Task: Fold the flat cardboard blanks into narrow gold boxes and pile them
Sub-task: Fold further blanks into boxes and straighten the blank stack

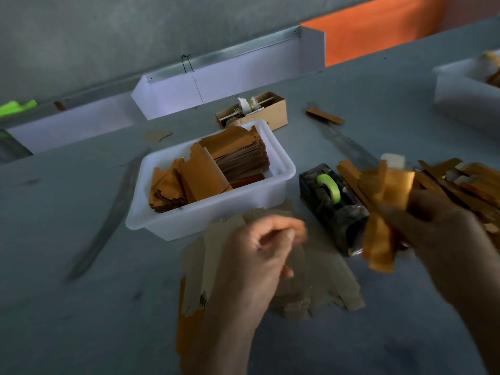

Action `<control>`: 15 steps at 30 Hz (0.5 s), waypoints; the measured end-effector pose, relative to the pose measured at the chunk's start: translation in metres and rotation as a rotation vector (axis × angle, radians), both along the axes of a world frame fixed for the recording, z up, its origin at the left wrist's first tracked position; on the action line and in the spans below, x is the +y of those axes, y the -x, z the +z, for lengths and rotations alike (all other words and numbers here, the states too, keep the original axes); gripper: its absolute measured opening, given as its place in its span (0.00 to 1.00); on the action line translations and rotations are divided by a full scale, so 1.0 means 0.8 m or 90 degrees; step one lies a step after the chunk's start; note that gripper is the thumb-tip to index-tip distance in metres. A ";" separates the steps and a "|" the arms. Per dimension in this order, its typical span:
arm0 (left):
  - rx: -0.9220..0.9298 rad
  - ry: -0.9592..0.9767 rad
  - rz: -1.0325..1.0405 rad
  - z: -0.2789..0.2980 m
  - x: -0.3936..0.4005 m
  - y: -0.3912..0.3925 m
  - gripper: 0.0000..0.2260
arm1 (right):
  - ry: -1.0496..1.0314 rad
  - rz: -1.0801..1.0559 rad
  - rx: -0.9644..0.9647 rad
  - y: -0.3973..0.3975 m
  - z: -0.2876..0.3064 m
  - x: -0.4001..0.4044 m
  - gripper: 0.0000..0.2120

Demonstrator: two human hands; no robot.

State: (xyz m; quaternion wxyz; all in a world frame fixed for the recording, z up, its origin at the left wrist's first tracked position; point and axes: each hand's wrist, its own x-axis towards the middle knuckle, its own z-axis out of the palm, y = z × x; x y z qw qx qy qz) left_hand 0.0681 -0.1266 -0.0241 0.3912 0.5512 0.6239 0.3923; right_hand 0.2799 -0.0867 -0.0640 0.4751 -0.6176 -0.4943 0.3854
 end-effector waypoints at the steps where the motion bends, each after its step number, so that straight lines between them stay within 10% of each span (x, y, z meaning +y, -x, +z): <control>1: 0.149 -0.042 0.056 0.006 -0.001 0.005 0.08 | -0.031 -0.059 -0.082 -0.015 0.000 0.010 0.05; 7: 0.616 0.187 0.035 -0.015 -0.007 0.010 0.32 | -0.086 -0.203 -0.476 -0.062 -0.021 0.053 0.06; 15: 0.772 0.139 0.032 -0.036 -0.002 -0.023 0.22 | -0.202 -0.152 -0.328 0.005 0.006 -0.006 0.11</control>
